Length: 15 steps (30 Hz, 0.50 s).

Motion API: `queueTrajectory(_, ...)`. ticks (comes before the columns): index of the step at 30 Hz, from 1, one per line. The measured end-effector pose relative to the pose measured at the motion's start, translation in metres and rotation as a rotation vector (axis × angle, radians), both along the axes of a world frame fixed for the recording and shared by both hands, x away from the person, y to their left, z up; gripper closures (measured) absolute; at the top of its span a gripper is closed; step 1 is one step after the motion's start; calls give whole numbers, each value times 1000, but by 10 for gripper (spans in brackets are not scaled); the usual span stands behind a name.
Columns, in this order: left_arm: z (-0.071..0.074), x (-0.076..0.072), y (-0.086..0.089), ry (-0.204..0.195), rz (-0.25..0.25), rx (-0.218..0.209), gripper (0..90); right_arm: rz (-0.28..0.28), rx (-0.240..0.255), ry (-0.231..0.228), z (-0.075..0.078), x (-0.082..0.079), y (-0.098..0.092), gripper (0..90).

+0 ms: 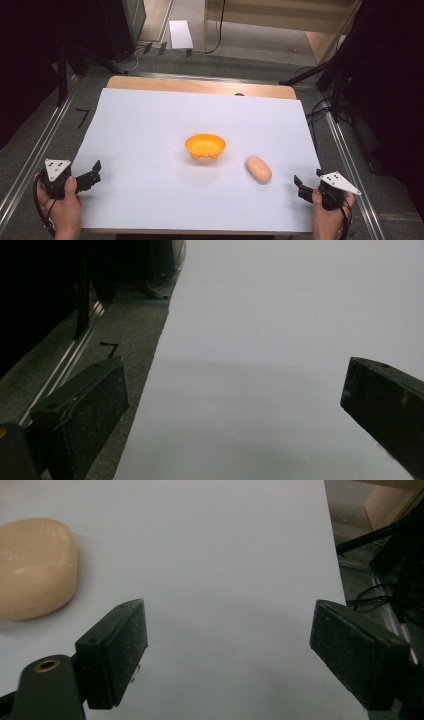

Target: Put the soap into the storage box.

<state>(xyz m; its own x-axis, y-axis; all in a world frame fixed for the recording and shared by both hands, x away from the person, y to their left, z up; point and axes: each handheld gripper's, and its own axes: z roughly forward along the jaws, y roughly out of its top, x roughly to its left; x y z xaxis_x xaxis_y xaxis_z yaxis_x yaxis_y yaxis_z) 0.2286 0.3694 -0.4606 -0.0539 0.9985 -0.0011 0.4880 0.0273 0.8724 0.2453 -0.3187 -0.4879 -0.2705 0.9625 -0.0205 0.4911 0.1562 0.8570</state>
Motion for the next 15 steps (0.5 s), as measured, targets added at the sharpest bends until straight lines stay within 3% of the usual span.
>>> queueTrajectory(3, 0, 1, -1, 11, -6, 12, 0, -8, -17, 7, 0, 1, 2, 172)
queueTrajectory(6, 0, 2, -2, 19, -1, 20, 0, 6, 10, 31, 1, 4, -1, 173)
queueTrajectory(8, 0, 2, -3, 24, -4, 33, 0, 27, 20, 63, 3, 6, -2, 172)
queueTrajectory(13, -1, 3, -7, 24, -19, 68, 0, 61, -23, 162, 11, 15, 3, 171)
queueTrajectory(14, -1, 3, -7, 24, -19, 68, 0, 61, -23, 162, 11, 15, 3, 171)
queueTrajectory(15, -1, 3, -7, 28, -14, 69, 0, 74, -48, 200, 16, 20, 7, 171)
